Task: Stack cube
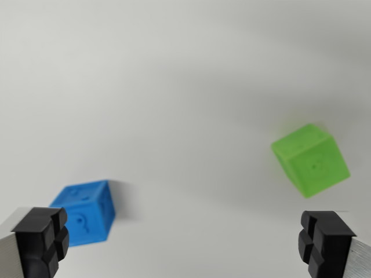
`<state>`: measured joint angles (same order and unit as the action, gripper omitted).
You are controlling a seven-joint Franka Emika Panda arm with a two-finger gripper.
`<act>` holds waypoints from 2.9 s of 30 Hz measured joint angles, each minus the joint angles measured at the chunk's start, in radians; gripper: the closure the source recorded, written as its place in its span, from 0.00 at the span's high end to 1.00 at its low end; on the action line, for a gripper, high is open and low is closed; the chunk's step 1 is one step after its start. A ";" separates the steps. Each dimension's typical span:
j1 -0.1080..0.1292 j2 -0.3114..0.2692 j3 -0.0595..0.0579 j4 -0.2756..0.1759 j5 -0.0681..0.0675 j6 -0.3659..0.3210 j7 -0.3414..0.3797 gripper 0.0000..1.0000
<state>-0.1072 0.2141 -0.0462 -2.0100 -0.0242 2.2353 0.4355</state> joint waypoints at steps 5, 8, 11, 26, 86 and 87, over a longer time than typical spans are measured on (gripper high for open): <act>-0.019 0.018 -0.001 -0.008 0.004 0.025 -0.058 1.00; -0.032 0.032 -0.001 -0.012 0.006 0.043 -0.097 1.00; -0.043 0.042 -0.001 -0.015 0.009 0.056 -0.130 1.00; -0.110 0.118 -0.001 -0.022 0.023 0.137 -0.332 1.00; -0.290 0.506 0.029 0.101 0.038 0.389 -0.799 0.00; -0.290 0.506 0.029 0.101 0.038 0.389 -0.799 0.00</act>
<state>-0.3972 0.7199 -0.0171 -1.9092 0.0134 2.6242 -0.3638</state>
